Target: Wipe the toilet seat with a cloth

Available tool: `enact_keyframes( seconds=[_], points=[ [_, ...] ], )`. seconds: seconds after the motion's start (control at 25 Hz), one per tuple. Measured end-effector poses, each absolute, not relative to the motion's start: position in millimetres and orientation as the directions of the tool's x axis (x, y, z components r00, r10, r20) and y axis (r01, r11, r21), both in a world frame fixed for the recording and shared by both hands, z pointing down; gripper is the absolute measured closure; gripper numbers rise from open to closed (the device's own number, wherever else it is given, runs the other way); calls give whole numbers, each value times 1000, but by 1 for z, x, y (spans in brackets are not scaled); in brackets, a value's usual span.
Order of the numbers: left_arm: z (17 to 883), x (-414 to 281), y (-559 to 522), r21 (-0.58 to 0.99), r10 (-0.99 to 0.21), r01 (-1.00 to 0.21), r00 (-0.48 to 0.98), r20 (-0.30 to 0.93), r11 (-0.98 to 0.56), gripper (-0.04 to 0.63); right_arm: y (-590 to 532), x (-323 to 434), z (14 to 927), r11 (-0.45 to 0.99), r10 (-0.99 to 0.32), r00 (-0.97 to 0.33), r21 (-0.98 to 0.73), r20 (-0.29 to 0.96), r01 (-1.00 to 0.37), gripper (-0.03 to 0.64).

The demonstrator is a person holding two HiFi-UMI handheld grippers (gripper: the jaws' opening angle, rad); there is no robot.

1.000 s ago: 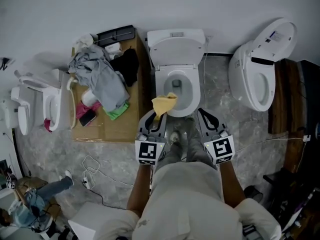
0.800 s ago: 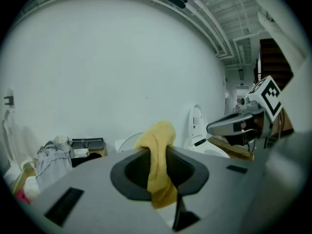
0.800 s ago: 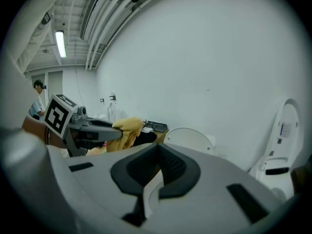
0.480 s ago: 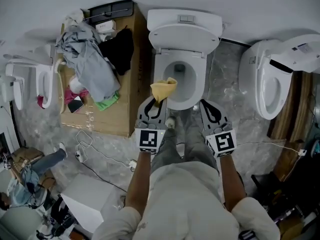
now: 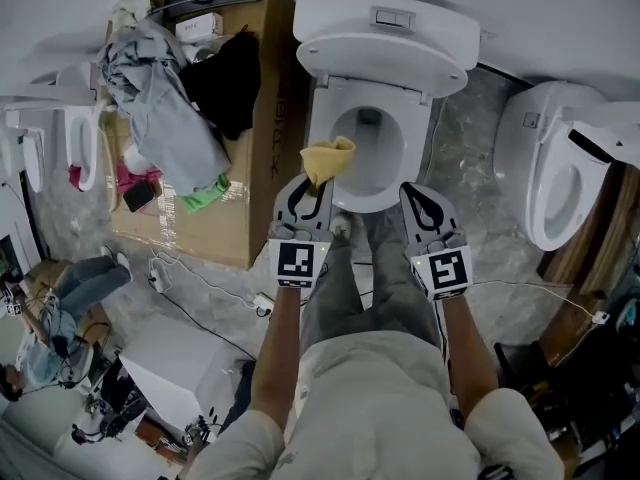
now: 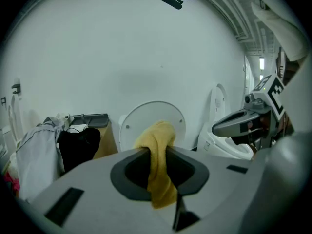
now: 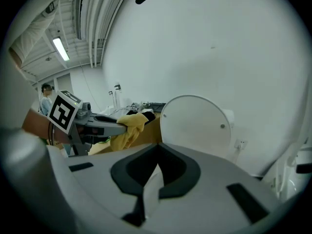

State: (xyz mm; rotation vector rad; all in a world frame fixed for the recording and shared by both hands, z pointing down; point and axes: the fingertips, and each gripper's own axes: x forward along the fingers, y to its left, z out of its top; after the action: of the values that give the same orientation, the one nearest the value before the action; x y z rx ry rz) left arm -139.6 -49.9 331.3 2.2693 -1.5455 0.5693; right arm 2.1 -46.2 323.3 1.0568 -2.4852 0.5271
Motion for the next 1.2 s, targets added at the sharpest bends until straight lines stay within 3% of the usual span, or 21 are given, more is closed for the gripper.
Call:
enact_keyframes(
  seconds=[0.64,1.2],
  points=[
    [458,-168,-61,52,-738,-918,349,577,-393,514,-41,-24,437,622,-564,-599,-184,569,-761,609],
    [583,-202,-67,39,-638,-879,374,673,-475,514,-25,-44,523,510,-594,-496,-181,634,-841,609]
  ],
)
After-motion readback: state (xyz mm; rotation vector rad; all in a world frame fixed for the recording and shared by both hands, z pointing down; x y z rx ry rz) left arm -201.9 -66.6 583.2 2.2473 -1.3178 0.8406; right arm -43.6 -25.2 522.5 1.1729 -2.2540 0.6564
